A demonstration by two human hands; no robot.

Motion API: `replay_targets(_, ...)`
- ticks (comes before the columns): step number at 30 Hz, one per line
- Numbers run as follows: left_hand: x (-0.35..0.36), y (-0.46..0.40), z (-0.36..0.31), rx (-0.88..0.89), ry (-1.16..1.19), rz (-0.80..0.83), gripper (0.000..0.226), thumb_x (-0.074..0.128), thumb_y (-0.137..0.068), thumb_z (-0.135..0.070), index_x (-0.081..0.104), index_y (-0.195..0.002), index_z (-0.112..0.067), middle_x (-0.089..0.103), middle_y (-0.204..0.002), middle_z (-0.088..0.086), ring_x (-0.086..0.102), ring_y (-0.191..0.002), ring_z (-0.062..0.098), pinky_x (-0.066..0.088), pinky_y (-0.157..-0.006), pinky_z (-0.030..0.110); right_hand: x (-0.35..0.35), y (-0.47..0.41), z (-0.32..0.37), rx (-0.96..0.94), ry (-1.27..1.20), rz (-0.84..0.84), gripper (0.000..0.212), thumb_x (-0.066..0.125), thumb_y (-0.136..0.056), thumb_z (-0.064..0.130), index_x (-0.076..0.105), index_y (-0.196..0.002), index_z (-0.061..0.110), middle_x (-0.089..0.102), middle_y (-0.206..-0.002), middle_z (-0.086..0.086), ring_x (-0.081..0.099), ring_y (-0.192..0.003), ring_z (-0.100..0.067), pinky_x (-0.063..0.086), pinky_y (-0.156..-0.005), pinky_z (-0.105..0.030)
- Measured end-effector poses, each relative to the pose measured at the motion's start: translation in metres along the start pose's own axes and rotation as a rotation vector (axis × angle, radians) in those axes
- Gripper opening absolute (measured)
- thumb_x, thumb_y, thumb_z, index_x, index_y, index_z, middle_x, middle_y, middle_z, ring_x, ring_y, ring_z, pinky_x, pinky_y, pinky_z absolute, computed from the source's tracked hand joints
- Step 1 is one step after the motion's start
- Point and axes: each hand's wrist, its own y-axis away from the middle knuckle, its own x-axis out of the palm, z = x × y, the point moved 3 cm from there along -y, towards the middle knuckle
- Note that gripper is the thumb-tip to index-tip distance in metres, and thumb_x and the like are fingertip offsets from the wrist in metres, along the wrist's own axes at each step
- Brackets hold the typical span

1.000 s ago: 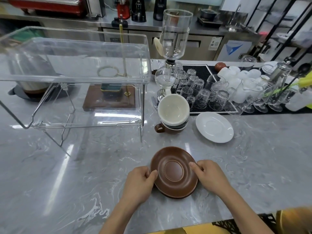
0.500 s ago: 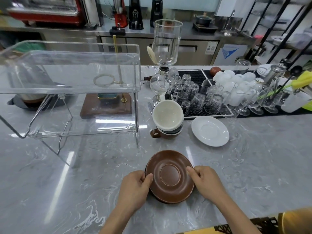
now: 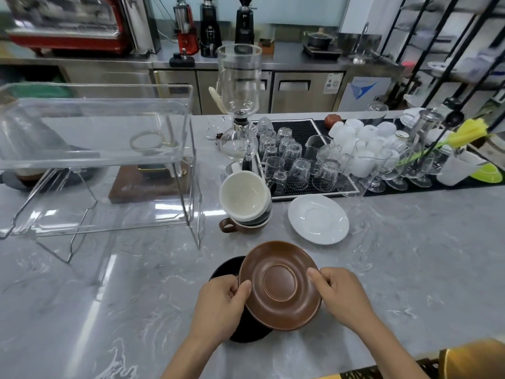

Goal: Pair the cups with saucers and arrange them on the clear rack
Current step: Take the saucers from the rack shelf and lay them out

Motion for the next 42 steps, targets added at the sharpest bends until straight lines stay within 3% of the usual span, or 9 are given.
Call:
replay_targets(6, 0.049, 0.002, -0.030, -0.029, -0.087, 0.047, 0.054, 0.068, -0.092, -0.034, 0.034, -0.053, -0.020, 0.035, -0.046, -0.006, 0.036, -0.045, 0.009, 0.025, -0.048, 0.024, -0.032, -0.001, -0.048, 0.053, 0.004, 0.024, 0.061, 0.056, -0.097, 0.037, 0.021, -0.049, 0.022, 0.027, -0.040, 0.003, 0.027, -0.042, -0.009, 0.022, -0.050, -0.027)
replay_targets(14, 0.100, 0.014, -0.062, -0.075, -0.135, 0.018, 0.052, 0.068, -0.092, -0.032, 0.037, -0.053, -0.018, 0.039, -0.047, -0.002, 0.038, -0.049, 0.013, 0.034, -0.055, 0.033, -0.058, -0.007, -0.102, 0.039, 0.002, 0.074, 0.062, 0.054, -0.095, 0.043, 0.022, -0.047, 0.022, 0.034, -0.040, 0.004, 0.028, -0.044, -0.009, 0.023, -0.050, -0.027)
replay_targets(19, 0.120, 0.019, -0.071, -0.101, -0.175, -0.016, 0.053, 0.069, -0.092, -0.033, 0.035, -0.053, -0.019, 0.037, -0.048, -0.003, 0.036, -0.050, 0.015, 0.031, -0.055, 0.032, -0.066, -0.016, -0.122, 0.010, 0.029, 0.100, 0.061, 0.053, -0.095, 0.046, 0.024, -0.047, 0.022, 0.030, -0.040, 0.002, 0.030, -0.044, -0.008, 0.024, -0.049, -0.026)
replay_targets(22, 0.131, 0.022, -0.073, -0.128, -0.196, -0.046, 0.055, 0.069, -0.091, -0.033, 0.034, -0.053, -0.018, 0.036, -0.048, -0.003, 0.037, -0.052, 0.017, 0.031, -0.055, 0.034, -0.069, -0.021, -0.130, -0.016, 0.047, 0.122, 0.061, 0.052, -0.095, 0.047, 0.025, -0.046, 0.022, 0.043, -0.041, 0.009, 0.031, -0.042, -0.008, 0.024, -0.048, -0.024)
replay_targets(25, 0.139, 0.023, -0.073, -0.151, -0.241, -0.057, 0.056, 0.069, -0.091, -0.035, 0.033, -0.052, -0.018, 0.035, -0.045, -0.001, 0.035, -0.048, 0.013, 0.029, -0.049, 0.024, -0.070, -0.026, -0.135, -0.037, 0.057, 0.136, 0.062, 0.051, -0.095, 0.048, 0.029, -0.043, 0.022, 0.048, -0.045, 0.018, 0.033, -0.040, -0.010, 0.023, -0.047, -0.022)
replay_targets(31, 0.148, 0.022, -0.069, -0.189, -0.249, -0.082, 0.056, 0.071, -0.090, -0.035, 0.033, -0.051, -0.017, 0.035, -0.045, 0.001, 0.034, -0.047, 0.010, 0.030, -0.048, 0.020, -0.068, -0.034, -0.141, -0.055, 0.097, 0.168, 0.061, 0.051, -0.095, 0.049, 0.027, -0.046, 0.021, 0.034, -0.041, 0.000, 0.032, -0.042, -0.010, 0.024, -0.047, -0.023)
replay_targets(42, 0.152, 0.023, -0.063, -0.225, -0.227, -0.099, 0.054, 0.071, -0.089, -0.036, 0.037, -0.052, -0.017, 0.037, -0.047, 0.001, 0.037, -0.051, 0.015, 0.028, -0.050, 0.025, -0.066, -0.037, -0.142, -0.067, 0.171, 0.184, 0.060, 0.049, -0.094, 0.052, 0.029, -0.048, 0.020, 0.033, -0.042, 0.000, 0.032, -0.042, -0.012, 0.022, -0.044, -0.020)
